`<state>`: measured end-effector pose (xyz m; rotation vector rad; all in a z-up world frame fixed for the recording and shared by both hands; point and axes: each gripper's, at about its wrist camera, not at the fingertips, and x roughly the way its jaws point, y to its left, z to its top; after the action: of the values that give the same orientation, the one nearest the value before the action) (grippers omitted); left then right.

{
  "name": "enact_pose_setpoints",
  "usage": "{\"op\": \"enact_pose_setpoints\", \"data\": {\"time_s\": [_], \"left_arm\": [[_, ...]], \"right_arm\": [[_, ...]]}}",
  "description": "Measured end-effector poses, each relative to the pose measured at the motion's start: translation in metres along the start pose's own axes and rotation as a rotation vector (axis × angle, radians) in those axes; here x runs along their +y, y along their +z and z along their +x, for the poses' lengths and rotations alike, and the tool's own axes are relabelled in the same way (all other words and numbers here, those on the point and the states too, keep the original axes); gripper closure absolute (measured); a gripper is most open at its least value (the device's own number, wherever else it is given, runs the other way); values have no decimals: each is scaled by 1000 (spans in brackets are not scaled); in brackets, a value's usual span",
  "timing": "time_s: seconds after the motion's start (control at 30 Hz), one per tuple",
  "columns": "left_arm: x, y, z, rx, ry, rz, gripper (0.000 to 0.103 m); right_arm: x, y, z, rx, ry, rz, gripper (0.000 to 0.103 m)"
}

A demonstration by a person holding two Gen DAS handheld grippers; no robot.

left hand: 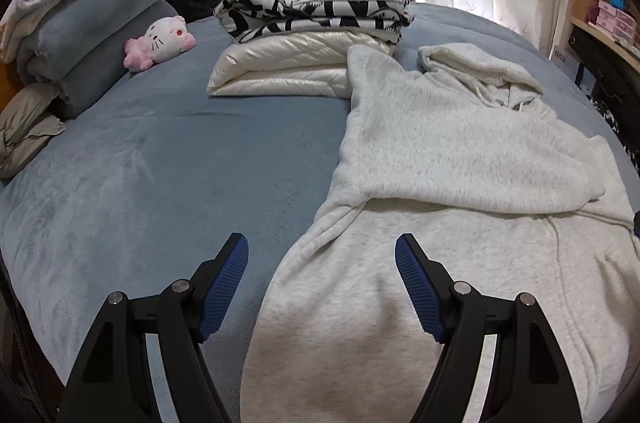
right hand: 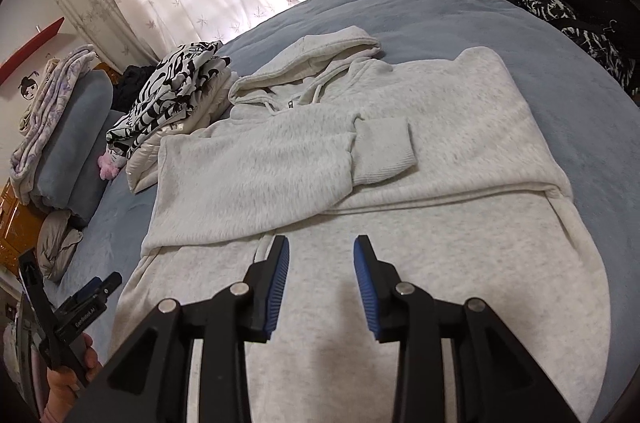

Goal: Fold large clothes

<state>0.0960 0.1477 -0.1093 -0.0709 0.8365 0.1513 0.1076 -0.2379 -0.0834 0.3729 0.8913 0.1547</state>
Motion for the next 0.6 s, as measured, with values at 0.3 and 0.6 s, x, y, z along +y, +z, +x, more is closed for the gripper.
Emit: {"op": "enact_pose_setpoints", "data": {"time_s": [0.3, 0.6], "left_arm": [[-23, 16, -5, -17, -36, 56, 28], [-60, 73, 0, -74, -58, 176, 28]], "right_arm": [[0, 2, -5, -7, -4, -16, 69], [-18, 59, -7, -12, -29, -44, 69]]}}
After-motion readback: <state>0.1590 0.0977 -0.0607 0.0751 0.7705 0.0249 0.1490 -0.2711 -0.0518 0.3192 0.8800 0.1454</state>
